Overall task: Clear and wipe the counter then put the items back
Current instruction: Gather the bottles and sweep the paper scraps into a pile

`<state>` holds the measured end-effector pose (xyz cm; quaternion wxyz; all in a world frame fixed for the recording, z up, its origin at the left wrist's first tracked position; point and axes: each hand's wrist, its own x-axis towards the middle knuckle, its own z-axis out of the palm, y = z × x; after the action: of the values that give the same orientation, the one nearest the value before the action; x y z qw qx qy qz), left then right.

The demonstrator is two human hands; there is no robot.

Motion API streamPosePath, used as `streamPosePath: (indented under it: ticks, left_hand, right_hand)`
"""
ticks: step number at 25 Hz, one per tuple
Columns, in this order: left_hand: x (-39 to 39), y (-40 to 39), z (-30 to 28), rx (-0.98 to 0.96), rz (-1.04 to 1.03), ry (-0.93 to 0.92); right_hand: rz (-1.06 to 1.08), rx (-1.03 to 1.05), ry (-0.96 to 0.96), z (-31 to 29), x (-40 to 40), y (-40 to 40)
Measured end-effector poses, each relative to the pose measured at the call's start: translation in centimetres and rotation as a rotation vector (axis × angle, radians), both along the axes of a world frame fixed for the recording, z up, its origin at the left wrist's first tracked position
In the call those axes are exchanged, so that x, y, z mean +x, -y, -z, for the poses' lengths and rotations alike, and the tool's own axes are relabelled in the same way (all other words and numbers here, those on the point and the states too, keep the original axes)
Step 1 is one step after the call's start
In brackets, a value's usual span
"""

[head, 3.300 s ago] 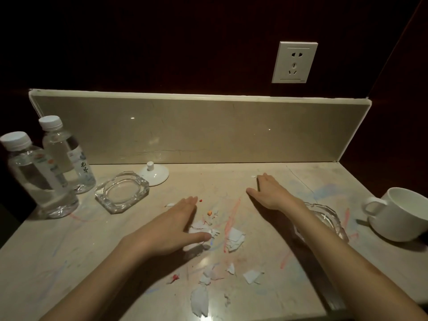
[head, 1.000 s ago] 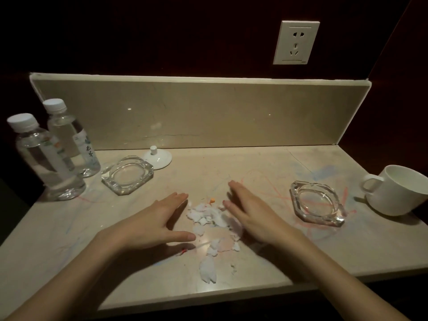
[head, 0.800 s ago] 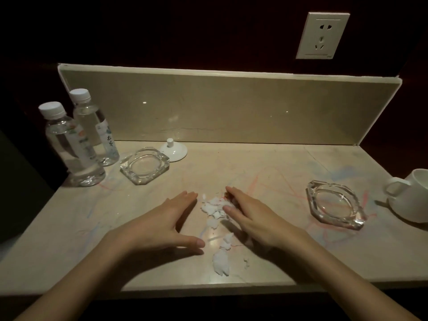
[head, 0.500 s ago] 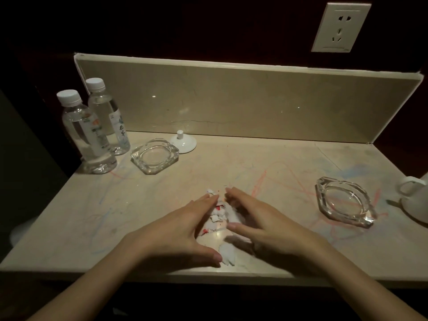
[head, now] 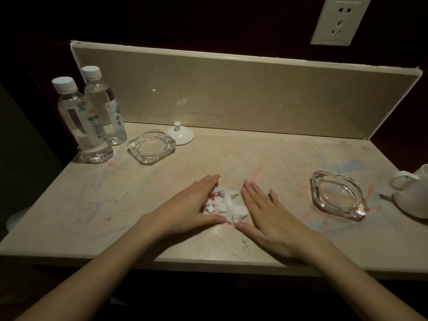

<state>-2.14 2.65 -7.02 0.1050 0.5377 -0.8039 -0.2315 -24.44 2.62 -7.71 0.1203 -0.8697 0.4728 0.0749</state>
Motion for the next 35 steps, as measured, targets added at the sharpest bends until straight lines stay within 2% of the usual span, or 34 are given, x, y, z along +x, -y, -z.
streamPosePath:
  ticks: [5,10,14,18,21,23,25,28,30,32,35]
  left_hand:
    - [2.7,0.0,-0.9,0.039,-0.043,0.019]
    - [7.5,-0.9,-0.9,0.063,-0.058,0.084]
    - [7.2,-0.3,-0.3,0.053,-0.037,0.079]
    - [3.5,0.9,-0.4,0.031,0.023,0.024]
    - [1.8,1.4,-1.0,0.043,0.035,-0.018]
    - [2.8,1.3,-1.7,0.048,0.009,-0.031]
    - [4.7,1.0,-2.2,0.012,-0.02,-0.013]
    - [6.6,0.6,-2.1,-0.024,-0.07,0.006]
    - [6.3,0.6,-1.6,0.003,-0.063,0.01]
    - [5.3,0.8,-1.3,0.035,-0.039,0.023]
    - [3.8,1.1,-1.2,0.046,-0.007,0.022]
  right_hand:
    - [-0.075,0.023,0.073,-1.3,1.7,2.6]
    - [-0.087,0.041,-0.069,-2.1,-4.3,2.6]
    - [-0.111,0.063,-0.11,-1.3,-4.8,2.3]
    - [-0.121,-0.007,-0.016,-0.3,-0.5,3.9]
    - [-0.122,-0.019,0.125,-0.6,1.7,4.9]
    - [-0.068,0.034,0.281,-2.2,0.9,5.3]
    - [-0.035,0.115,0.338,-3.9,-1.3,5.1]
    - [-0.092,0.205,0.191,-4.7,-2.9,3.1]
    - [-0.17,0.185,0.081,-3.3,-2.1,1.7]
    - [-0.193,0.107,0.059,-1.6,-0.9,1.6]
    - [-0.109,0.033,0.081,-0.4,0.8,4.0]
